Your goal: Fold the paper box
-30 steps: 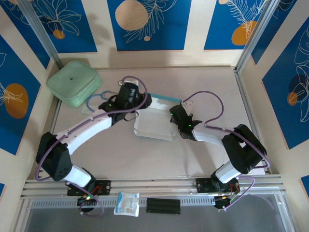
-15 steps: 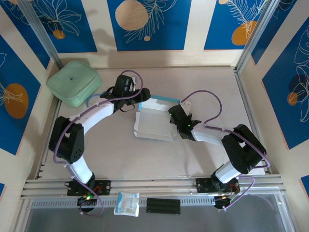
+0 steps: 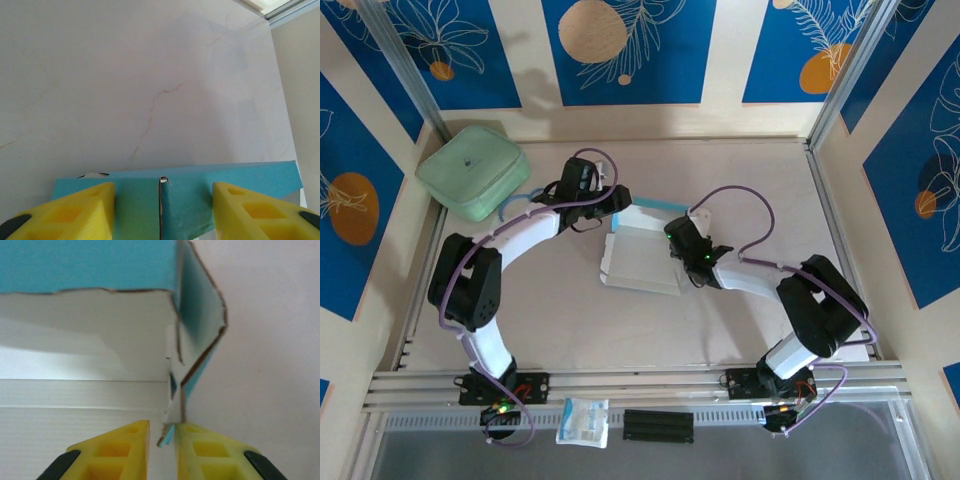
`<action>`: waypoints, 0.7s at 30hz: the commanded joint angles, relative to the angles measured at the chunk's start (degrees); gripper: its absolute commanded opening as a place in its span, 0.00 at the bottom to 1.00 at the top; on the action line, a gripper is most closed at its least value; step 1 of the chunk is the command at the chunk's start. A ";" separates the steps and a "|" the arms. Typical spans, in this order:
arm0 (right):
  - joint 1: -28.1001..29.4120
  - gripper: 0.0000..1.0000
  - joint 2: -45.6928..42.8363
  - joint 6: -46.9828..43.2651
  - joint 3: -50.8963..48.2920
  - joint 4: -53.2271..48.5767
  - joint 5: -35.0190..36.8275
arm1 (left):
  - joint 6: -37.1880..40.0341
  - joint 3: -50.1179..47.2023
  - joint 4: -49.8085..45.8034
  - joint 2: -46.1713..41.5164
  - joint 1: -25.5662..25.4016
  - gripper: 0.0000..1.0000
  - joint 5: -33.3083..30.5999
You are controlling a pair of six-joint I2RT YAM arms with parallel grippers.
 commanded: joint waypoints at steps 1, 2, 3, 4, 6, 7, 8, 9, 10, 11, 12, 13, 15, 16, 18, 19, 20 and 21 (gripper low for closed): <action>0.19 0.21 1.91 2.38 3.87 -0.01 -1.54 | -0.81 -1.91 2.15 0.66 0.07 0.50 2.41; 0.24 0.21 2.60 2.28 4.67 0.03 -1.31 | -0.68 -2.24 2.22 0.66 0.07 0.50 2.52; 0.24 0.22 3.29 2.22 5.25 0.03 -1.05 | -0.48 -2.45 2.19 0.53 0.08 0.50 2.53; 0.24 0.22 3.99 1.75 5.77 0.22 -0.96 | -0.08 -2.56 1.99 0.44 0.07 0.50 2.30; 0.24 0.23 4.76 0.59 6.14 0.48 -0.60 | 0.69 -2.57 1.61 0.35 0.07 0.50 1.74; 0.24 0.24 4.64 -0.17 5.93 0.45 -0.37 | 1.02 -2.75 1.53 0.35 0.08 0.50 1.47; 0.18 0.25 4.15 -0.79 5.41 0.60 -0.38 | 1.32 -2.70 1.44 0.50 0.07 0.50 1.31; 0.17 0.25 3.47 -1.63 4.74 1.12 -0.83 | 1.56 -2.62 1.51 0.61 0.08 0.50 1.00; 0.14 0.26 2.37 -2.81 3.54 2.04 -1.80 | 1.80 -2.58 1.57 0.96 0.07 0.50 0.89; 0.09 0.28 0.89 -4.31 2.11 3.06 -3.63 | 2.11 -2.43 1.37 1.20 0.07 0.50 0.86; 0.11 0.29 -0.60 -5.67 0.92 3.87 -5.89 | 2.32 -2.32 1.29 1.43 0.07 0.50 0.86; -0.06 0.30 -2.57 -7.53 -0.51 4.99 -9.19 | 2.43 -2.20 1.33 1.70 0.13 0.50 0.88; -0.27 0.33 -6.39 -10.37 -3.08 6.38 -15.69 | 2.42 -2.22 1.52 1.97 0.11 0.49 0.92; -0.50 0.33 -8.60 -12.12 -4.43 7.32 -20.13 | 2.47 -2.28 1.62 2.02 0.08 0.49 0.86; -1.44 0.33 -12.51 -14.52 -6.13 7.65 -27.96 | 2.52 -2.15 1.71 2.02 0.07 0.49 0.60; -1.98 0.34 -14.75 -15.55 -6.64 6.85 -31.05 | 2.78 -2.00 1.59 2.11 0.07 0.49 0.53; -2.68 0.34 -17.01 -16.63 -7.10 6.09 -33.49 | 2.95 -1.89 1.39 2.19 0.07 0.49 0.34; -3.50 0.34 -18.97 -17.32 -7.47 5.49 -34.97 | 3.05 -1.66 1.27 2.33 0.07 0.49 0.29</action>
